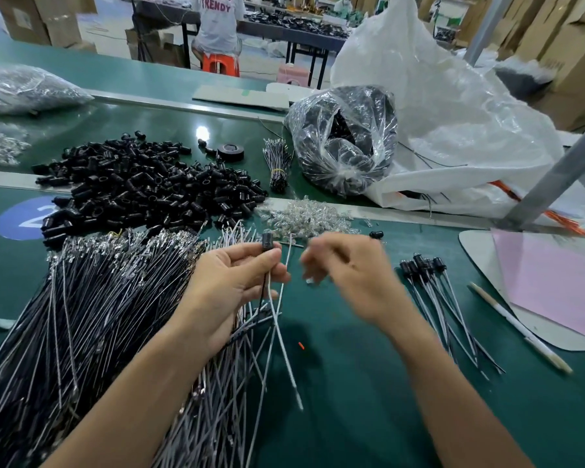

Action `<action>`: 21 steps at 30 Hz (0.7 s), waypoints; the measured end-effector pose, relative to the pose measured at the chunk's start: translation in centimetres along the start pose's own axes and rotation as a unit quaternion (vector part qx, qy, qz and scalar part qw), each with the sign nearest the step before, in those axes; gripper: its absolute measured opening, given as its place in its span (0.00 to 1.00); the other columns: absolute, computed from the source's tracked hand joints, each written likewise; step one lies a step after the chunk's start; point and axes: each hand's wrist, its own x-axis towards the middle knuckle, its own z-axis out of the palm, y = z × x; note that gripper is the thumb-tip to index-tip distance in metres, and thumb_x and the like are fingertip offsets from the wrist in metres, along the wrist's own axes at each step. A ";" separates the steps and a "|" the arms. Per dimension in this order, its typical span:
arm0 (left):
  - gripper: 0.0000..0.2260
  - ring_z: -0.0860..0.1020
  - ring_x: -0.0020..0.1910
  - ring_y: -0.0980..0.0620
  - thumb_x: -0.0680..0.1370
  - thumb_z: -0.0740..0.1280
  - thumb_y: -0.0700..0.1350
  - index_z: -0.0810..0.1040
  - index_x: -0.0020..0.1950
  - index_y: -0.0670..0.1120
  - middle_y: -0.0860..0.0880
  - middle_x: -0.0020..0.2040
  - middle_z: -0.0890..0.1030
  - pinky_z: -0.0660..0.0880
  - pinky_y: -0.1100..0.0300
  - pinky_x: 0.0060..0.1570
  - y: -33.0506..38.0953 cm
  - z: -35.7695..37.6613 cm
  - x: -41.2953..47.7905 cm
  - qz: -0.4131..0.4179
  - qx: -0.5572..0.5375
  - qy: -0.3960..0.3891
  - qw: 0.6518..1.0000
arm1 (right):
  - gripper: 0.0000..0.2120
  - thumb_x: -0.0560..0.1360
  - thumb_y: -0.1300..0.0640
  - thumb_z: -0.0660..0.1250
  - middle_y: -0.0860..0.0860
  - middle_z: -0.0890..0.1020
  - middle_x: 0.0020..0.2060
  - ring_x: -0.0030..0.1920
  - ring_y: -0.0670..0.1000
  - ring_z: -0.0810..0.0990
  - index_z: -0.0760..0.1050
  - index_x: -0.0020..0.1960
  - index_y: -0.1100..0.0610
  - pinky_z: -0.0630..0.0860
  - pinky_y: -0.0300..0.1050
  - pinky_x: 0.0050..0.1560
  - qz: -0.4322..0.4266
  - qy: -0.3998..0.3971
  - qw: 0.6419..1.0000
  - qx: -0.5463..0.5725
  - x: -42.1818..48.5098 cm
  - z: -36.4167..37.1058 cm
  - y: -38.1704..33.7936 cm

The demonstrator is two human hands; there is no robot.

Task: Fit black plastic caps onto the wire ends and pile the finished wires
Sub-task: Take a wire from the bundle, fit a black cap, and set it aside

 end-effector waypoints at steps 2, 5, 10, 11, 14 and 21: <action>0.17 0.83 0.31 0.51 0.64 0.74 0.44 0.82 0.50 0.39 0.44 0.35 0.84 0.77 0.65 0.27 -0.1 -0.3 0.0 -0.013 0.054 0.005 0.998 | 0.10 0.81 0.61 0.62 0.52 0.85 0.40 0.42 0.53 0.83 0.82 0.46 0.57 0.79 0.53 0.50 0.055 0.087 0.984 -0.145 1.2 -1.5 2.5; 0.16 0.80 0.28 0.53 0.65 0.74 0.45 0.82 0.49 0.39 0.44 0.35 0.83 0.74 0.66 0.25 -0.1 -0.5 0.1 -0.032 0.109 -0.002 0.994 | 0.13 0.79 0.66 0.62 0.54 0.83 0.54 0.56 0.55 0.80 0.80 0.58 0.55 0.75 0.52 0.59 0.108 0.060 0.956 -0.266 2.2 -2.2 5.1; 0.14 0.81 0.30 0.54 0.69 0.71 0.47 0.83 0.48 0.40 0.43 0.40 0.86 0.74 0.66 0.25 -0.3 -0.2 0.0 -0.023 0.123 -0.015 0.992 | 0.11 0.77 0.59 0.68 0.55 0.78 0.55 0.55 0.56 0.77 0.79 0.59 0.56 0.75 0.50 0.57 0.099 0.037 0.943 -0.314 3.0 -1.6 6.3; 0.11 0.82 0.32 0.53 0.71 0.70 0.46 0.83 0.48 0.40 0.43 0.41 0.86 0.76 0.66 0.27 -0.3 -0.1 0.1 -0.022 0.116 -0.014 0.993 | 0.10 0.77 0.58 0.68 0.55 0.77 0.54 0.54 0.56 0.77 0.79 0.57 0.57 0.75 0.50 0.55 0.099 0.040 0.942 -0.319 3.2 -1.5 6.4; 0.08 0.84 0.35 0.52 0.76 0.68 0.43 0.82 0.50 0.40 0.44 0.43 0.86 0.77 0.65 0.29 -0.3 -0.1 0.1 -0.019 0.110 -0.010 0.994 | 0.08 0.77 0.54 0.69 0.53 0.75 0.52 0.53 0.55 0.75 0.80 0.53 0.56 0.76 0.52 0.54 0.095 0.033 0.940 -0.326 3.6 -1.3 6.4; 0.06 0.83 0.35 0.52 0.77 0.68 0.40 0.81 0.50 0.39 0.44 0.43 0.86 0.78 0.65 0.31 -0.4 0.1 0.0 -0.010 0.136 -0.012 0.991 | 0.07 0.76 0.54 0.69 0.52 0.78 0.47 0.50 0.55 0.77 0.80 0.49 0.58 0.76 0.50 0.51 0.057 0.057 0.942 -0.325 3.6 -0.6 6.2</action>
